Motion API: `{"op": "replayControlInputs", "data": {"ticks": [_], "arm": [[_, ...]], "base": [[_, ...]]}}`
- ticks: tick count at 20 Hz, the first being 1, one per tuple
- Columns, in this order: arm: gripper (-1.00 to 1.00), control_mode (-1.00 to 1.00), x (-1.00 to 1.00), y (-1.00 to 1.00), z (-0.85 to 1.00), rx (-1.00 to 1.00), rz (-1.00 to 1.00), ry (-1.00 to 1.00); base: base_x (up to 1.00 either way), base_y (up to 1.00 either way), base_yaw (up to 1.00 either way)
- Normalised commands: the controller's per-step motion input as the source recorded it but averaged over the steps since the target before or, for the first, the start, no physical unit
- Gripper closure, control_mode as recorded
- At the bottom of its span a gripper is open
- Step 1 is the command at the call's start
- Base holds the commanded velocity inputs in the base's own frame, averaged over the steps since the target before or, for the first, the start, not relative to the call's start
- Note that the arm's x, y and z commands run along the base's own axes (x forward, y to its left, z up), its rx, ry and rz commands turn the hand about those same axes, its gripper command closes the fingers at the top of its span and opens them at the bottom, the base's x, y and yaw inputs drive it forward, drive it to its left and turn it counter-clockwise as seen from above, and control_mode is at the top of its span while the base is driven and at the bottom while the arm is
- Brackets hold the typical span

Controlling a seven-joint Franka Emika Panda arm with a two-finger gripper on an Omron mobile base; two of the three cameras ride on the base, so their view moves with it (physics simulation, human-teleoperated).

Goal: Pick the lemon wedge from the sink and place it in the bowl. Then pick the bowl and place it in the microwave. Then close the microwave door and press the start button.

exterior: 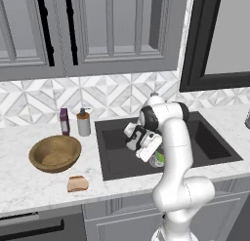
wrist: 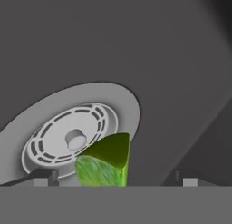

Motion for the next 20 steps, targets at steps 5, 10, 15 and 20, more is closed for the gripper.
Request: {"op": "replayControlInputs", "data": {"ticks": [5,10,15,20], "arm": [[-1.00,-1.00,0.16,-0.22,-0.27,0.00,0.00,0.00],[-1.00,-1.00,0.19,-0.22,-0.33,0.01,0.00,-0.02],[-1.00,-1.00,0.10,-0.28,-0.45,0.02,0.00,-0.01],[1.00,-1.00,-0.09,-0.22,-0.51,0.07,0.00,-0.02]], "base": [[0.00,0.00,0.00],[0.00,0.00,0.00],[0.00,0.00,0.00],[0.00,0.00,0.00]]}}
